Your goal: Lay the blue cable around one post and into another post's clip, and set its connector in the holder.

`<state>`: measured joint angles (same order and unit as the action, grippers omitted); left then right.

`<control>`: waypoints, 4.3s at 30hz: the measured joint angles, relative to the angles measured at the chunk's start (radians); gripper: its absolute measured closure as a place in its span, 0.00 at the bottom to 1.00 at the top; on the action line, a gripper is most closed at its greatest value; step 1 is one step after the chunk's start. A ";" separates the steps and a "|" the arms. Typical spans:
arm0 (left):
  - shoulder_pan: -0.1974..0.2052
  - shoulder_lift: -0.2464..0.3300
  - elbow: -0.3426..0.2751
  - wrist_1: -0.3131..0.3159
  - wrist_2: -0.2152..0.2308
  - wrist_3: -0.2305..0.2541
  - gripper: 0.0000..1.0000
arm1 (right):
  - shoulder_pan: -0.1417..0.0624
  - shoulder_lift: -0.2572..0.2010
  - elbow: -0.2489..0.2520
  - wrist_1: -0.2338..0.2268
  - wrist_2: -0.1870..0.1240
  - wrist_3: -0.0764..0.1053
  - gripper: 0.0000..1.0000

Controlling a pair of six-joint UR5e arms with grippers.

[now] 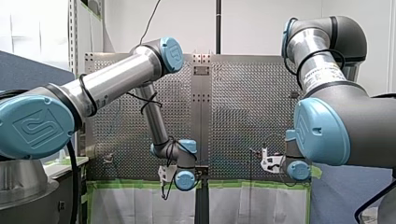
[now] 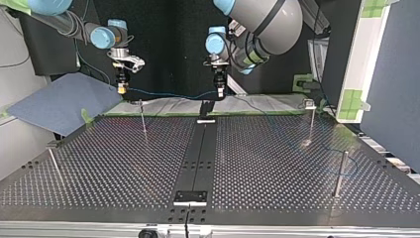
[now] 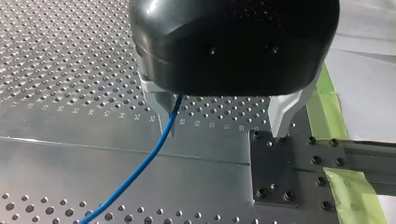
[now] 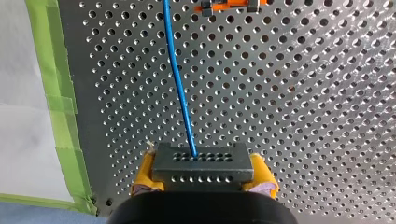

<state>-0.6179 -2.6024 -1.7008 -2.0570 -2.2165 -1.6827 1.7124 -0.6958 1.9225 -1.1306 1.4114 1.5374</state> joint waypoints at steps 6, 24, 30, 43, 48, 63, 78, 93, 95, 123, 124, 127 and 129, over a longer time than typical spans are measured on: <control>0.008 0.000 0.000 -0.003 -0.001 -0.001 0.00 | 0.000 0.000 0.000 0.000 0.000 0.000 1.00; 0.067 0.002 0.001 -0.025 0.000 -0.018 0.00 | 0.000 0.000 -0.001 0.000 0.000 -0.002 1.00; 0.077 0.005 0.020 -0.051 0.000 0.000 0.00 | 0.000 0.000 -0.001 0.001 0.000 -0.003 1.00; 0.068 0.009 0.029 -0.075 -0.020 0.022 0.00 | 0.000 0.000 -0.003 -0.001 0.001 -0.006 1.00; 0.052 0.009 0.029 -0.075 -0.030 0.024 0.00 | 0.000 0.000 -0.004 0.000 0.001 -0.006 1.00; -0.008 0.014 0.011 -0.048 -0.076 0.028 0.00 | 0.000 0.000 -0.005 0.001 0.001 -0.006 1.00; -0.054 0.014 0.008 -0.010 -0.082 0.035 0.00 | 0.000 0.000 -0.005 0.004 0.001 -0.011 1.00; -0.063 0.014 0.008 0.008 -0.089 0.066 0.00 | -0.002 0.000 -0.005 0.004 0.006 -0.019 1.00; -0.061 0.014 0.008 0.010 -0.090 0.066 0.00 | -0.001 0.000 -0.005 0.004 0.006 -0.020 1.00; -0.012 0.013 0.008 0.021 -0.039 0.114 0.27 | 0.000 0.000 -0.006 0.006 0.006 -0.024 1.00; -0.012 0.013 0.008 0.021 -0.038 0.116 0.27 | 0.000 0.000 -0.006 0.006 0.006 -0.024 1.00; -0.011 0.013 0.008 0.020 -0.041 0.120 0.30 | 0.000 0.000 -0.006 0.007 0.006 -0.025 1.00; -0.011 0.013 0.008 0.020 -0.044 0.121 0.34 | 0.000 0.000 -0.006 0.007 0.006 -0.025 1.00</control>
<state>-0.6293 -2.5891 -1.6932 -2.0372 -2.2601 -1.5613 1.7129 -0.6959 1.9167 -1.1238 1.4175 1.5128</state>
